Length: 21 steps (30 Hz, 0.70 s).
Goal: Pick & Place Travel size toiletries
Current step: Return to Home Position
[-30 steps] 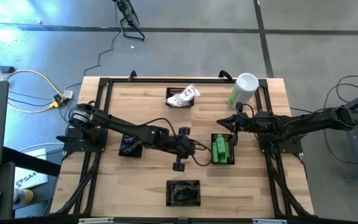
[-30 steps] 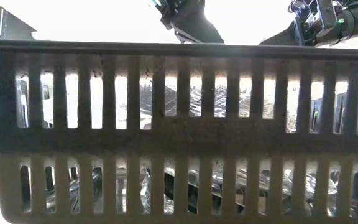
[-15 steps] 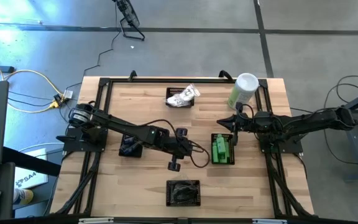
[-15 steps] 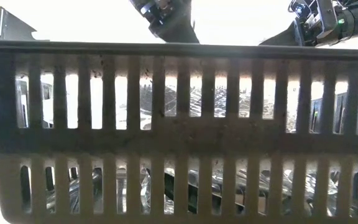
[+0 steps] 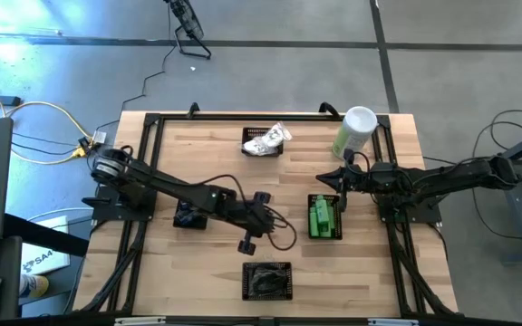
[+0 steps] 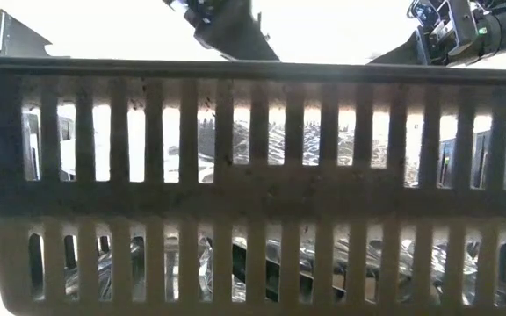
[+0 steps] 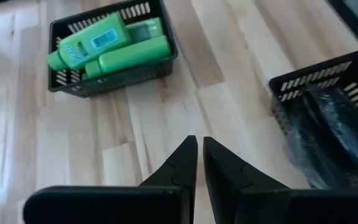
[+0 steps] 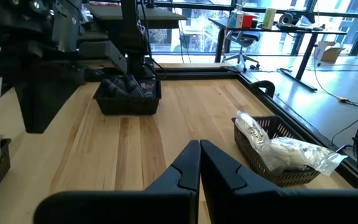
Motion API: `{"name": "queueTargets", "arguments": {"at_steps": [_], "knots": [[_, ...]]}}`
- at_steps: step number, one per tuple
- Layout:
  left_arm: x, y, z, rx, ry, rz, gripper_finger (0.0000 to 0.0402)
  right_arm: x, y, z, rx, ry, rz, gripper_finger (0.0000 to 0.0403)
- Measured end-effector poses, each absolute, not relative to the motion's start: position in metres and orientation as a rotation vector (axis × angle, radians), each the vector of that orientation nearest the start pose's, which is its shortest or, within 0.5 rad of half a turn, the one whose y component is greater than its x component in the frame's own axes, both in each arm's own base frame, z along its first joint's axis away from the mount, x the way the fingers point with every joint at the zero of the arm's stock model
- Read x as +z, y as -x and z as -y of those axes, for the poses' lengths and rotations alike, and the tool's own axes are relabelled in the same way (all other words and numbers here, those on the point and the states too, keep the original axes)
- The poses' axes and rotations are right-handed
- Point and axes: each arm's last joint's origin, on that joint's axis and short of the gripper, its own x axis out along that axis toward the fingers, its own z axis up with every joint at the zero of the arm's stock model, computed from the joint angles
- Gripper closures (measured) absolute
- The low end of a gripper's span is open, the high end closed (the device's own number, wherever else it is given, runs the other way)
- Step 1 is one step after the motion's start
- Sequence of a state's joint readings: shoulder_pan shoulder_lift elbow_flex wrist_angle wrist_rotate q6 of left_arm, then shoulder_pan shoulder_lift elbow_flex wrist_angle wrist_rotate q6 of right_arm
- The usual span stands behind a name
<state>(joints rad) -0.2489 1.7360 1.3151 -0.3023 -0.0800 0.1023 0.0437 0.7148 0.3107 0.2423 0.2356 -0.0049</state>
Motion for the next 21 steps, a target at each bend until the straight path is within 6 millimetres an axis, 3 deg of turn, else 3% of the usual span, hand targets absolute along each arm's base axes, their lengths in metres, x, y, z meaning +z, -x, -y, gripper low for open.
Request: {"name": "queueTargets", "arguments": {"at_steps": [9, 21], "knots": [[0.269, -0.327, 0.082, -0.228, -0.184, -0.554, 0.0378, 0.220, -0.164, 0.000, -0.191, 0.027, -0.160, 0.0399], [0.253, -0.251, 0.063, -0.236, -0.185, -0.367, 0.0378, 0.220, -0.164, 0.000, -0.191, 0.028, -0.163, 0.0399]]}}
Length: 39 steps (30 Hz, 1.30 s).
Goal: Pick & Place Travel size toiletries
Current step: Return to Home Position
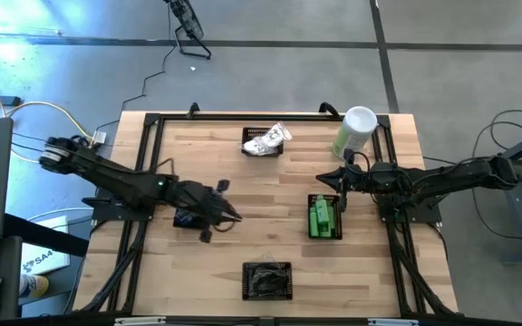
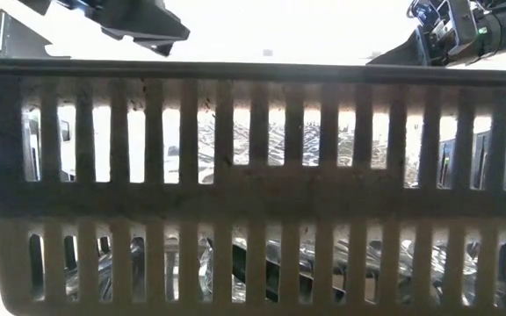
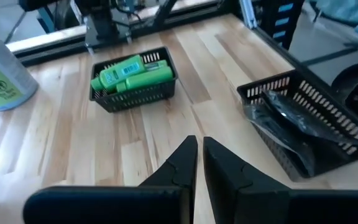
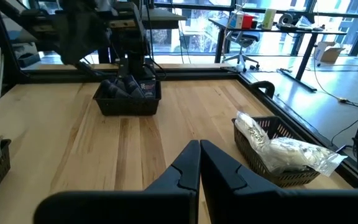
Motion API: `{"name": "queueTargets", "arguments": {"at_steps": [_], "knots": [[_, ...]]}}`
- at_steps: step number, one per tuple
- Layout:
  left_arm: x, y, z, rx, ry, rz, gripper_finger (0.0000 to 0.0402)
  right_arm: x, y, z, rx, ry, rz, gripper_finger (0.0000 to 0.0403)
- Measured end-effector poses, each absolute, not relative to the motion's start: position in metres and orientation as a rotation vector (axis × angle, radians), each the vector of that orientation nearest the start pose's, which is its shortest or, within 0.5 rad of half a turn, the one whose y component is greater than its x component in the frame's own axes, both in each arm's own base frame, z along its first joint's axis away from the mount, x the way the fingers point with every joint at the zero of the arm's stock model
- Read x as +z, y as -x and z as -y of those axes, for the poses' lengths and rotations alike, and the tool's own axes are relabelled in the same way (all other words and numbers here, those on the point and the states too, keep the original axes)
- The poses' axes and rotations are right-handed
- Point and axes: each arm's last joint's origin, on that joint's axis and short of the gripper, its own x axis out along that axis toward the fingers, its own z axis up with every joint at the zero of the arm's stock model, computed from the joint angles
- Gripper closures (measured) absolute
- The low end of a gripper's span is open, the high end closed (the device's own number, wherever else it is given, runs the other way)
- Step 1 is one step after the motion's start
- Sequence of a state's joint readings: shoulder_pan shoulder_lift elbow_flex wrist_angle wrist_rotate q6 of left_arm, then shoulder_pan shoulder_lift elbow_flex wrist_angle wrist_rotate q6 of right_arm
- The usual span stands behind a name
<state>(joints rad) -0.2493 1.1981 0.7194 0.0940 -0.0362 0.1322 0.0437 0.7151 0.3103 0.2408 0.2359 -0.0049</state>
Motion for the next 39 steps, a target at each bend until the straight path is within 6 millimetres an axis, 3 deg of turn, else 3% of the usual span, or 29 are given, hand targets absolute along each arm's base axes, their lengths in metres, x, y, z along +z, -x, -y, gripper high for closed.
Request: {"name": "queueTargets", "arguments": {"at_steps": [10, 24, 39], "knots": [[0.257, -0.196, 0.049, -0.237, -0.188, -0.237, 0.0378, 0.220, -0.164, 0.000, -0.192, 0.027, -0.161, 0.0399], [0.243, -0.129, 0.034, -0.303, -0.121, -0.129, 0.0378, 0.220, -0.164, 0.000, -0.192, 0.027, -0.160, 0.0399], [0.238, -0.087, 0.024, -0.296, -0.075, -0.010, 0.0378, 0.220, -0.164, 0.000, -0.192, 0.027, -0.160, 0.0399]]}}
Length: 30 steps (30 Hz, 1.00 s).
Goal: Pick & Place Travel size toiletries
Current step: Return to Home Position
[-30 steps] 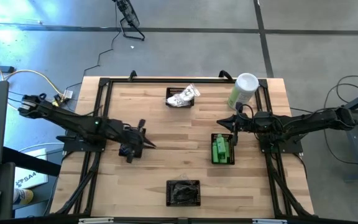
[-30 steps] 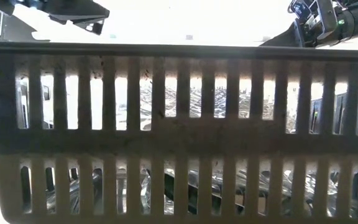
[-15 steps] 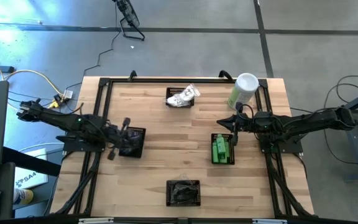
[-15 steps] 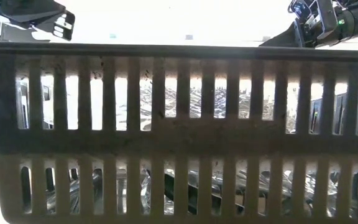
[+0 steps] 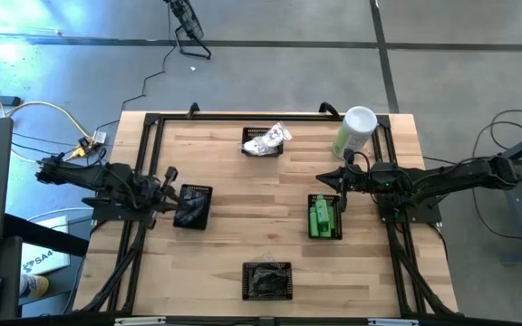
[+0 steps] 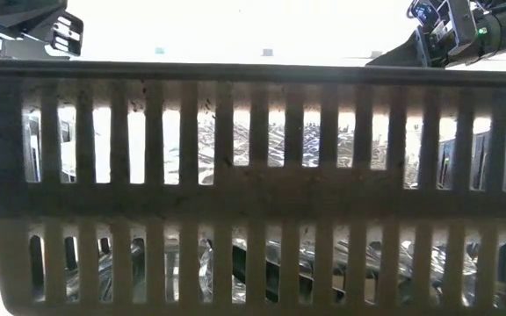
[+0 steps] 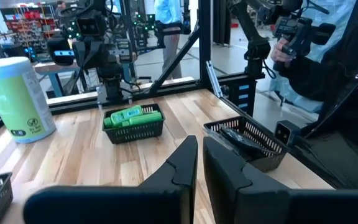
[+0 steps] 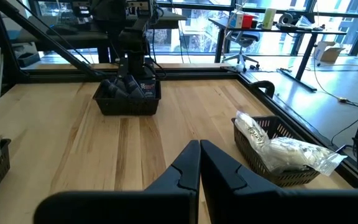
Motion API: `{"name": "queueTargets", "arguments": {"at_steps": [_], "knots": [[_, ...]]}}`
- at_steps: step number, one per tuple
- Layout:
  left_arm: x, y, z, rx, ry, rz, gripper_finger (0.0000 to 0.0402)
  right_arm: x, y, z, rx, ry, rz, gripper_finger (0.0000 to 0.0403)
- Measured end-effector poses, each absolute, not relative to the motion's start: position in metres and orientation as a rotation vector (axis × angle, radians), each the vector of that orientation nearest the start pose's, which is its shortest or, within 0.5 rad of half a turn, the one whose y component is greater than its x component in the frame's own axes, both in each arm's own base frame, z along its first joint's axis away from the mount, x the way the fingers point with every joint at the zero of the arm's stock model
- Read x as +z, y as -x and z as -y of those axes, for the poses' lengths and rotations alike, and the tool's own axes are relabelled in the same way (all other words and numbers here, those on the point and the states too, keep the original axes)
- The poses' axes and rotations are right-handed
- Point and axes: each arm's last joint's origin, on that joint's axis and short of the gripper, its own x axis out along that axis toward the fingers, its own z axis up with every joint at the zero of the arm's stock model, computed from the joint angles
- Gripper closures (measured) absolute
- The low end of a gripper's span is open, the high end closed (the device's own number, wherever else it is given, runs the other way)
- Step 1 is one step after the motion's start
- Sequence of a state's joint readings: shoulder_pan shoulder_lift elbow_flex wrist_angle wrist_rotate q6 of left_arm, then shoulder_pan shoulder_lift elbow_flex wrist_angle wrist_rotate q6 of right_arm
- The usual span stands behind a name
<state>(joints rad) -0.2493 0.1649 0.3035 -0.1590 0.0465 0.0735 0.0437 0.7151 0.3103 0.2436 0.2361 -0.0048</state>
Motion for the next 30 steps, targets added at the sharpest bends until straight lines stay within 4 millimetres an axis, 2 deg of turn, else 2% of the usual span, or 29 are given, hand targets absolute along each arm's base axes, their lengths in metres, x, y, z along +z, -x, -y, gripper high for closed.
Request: {"name": "queueTargets", "arguments": {"at_steps": [10, 17, 27, 30], "knots": [[0.233, -0.066, 0.018, -0.295, -0.056, 0.000, 0.0378, 0.220, -0.164, 0.000, -0.192, 0.027, -0.160, 0.0399], [0.230, -0.068, 0.019, -0.294, -0.063, -0.002, 0.0378, 0.220, -0.164, 0.000, -0.191, 0.037, -0.160, 0.0399], [0.183, -0.088, 0.025, -0.341, -0.051, -0.033, 0.0378, 0.220, -0.164, 0.000, -0.190, 0.050, -0.161, 0.0399], [0.178, -0.090, 0.026, -0.348, -0.049, -0.013, 0.0378, 0.220, -0.164, 0.000, -0.190, 0.050, -0.162, 0.0399]]}}
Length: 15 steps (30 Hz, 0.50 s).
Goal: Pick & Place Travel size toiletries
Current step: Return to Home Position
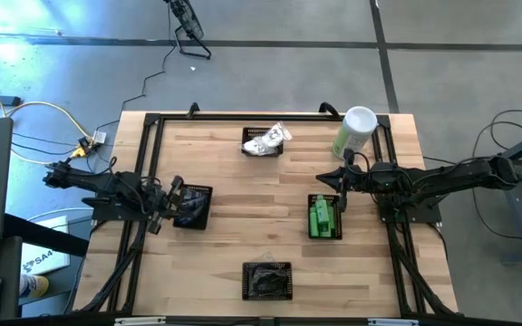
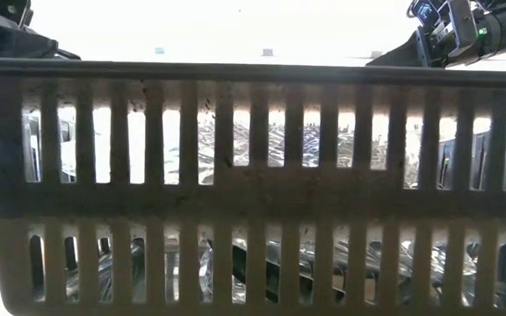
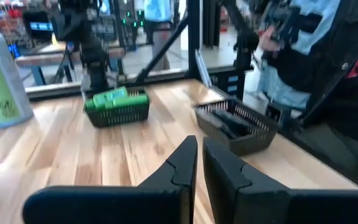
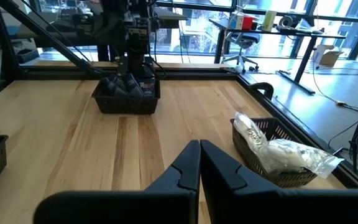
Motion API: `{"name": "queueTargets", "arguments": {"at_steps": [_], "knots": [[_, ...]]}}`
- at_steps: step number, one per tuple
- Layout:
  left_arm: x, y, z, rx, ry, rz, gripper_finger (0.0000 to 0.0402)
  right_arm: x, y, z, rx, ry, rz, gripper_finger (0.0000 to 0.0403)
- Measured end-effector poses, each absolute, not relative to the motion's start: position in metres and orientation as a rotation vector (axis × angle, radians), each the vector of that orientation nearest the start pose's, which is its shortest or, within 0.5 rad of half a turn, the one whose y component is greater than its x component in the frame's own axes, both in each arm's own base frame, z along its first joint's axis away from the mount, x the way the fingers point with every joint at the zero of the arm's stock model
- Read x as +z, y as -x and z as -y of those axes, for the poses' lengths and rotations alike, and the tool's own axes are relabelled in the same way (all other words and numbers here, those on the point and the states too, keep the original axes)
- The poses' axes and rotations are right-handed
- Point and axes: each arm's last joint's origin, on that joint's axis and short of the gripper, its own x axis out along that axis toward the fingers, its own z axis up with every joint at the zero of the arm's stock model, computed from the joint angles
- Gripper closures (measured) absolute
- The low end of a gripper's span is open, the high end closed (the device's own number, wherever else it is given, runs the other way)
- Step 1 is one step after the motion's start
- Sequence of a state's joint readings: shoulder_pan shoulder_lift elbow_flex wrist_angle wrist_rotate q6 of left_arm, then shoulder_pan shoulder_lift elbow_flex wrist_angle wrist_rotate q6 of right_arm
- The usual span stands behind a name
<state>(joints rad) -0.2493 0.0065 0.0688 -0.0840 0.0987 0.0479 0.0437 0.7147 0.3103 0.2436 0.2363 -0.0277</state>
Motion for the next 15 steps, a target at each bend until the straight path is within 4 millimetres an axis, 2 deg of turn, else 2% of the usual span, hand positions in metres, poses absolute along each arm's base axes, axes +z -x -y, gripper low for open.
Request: {"name": "queueTargets", "arguments": {"at_steps": [15], "knots": [[0.1752, -0.0905, 0.0265, -0.367, -0.082, -0.006, 0.0378, 0.2185, -0.1640, -0.0005, -0.187, 0.052, -0.177, 0.0399]]}}
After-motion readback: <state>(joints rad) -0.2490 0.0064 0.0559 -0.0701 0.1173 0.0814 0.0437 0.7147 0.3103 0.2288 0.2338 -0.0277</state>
